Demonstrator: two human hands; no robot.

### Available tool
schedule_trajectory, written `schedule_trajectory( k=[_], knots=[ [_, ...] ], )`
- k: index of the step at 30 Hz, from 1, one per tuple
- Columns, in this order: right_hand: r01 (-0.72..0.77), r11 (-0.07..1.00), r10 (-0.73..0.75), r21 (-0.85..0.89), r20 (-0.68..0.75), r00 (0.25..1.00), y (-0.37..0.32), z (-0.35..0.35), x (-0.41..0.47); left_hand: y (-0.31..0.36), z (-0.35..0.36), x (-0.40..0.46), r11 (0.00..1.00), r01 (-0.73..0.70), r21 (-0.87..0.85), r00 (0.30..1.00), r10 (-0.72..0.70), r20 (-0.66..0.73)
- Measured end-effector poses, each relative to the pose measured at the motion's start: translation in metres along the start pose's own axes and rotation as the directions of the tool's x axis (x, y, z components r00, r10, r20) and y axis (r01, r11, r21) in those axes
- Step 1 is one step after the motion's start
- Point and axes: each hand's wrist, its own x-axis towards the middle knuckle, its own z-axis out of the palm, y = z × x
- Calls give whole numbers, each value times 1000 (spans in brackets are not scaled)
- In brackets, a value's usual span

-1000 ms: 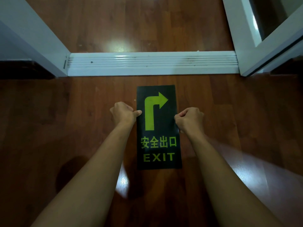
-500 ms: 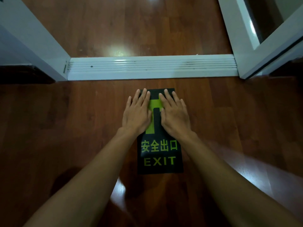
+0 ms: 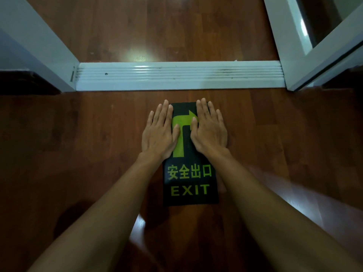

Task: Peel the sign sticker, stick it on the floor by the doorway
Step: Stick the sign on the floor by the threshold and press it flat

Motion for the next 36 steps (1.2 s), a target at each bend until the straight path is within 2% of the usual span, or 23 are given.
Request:
schedule_trajectory(
  k=[11,24,28,30,33,36],
  knots=[
    [9,998,-8,-54,23,1000,11,2,-54,8,7,-57,996,83,39,996,-84,12],
    [28,998,-27,-56,19,999,24,15,-160,27,15,-152,996,94,12,995,-94,30],
    [37,999,-37,-23,19,999,23,17,-190,26,22,-176,998,58,-7,998,-58,18],
    [60,998,-59,34,-16,998,21,9,-179,25,22,-183,999,37,-12,999,-36,20],
    [109,990,-104,92,-58,993,12,-9,-105,24,22,-182,999,36,-27,999,-35,18],
    [169,986,-169,-1,-7,986,-1,-17,-17,25,22,-182,999,23,-23,1000,-23,-1]
  ],
)
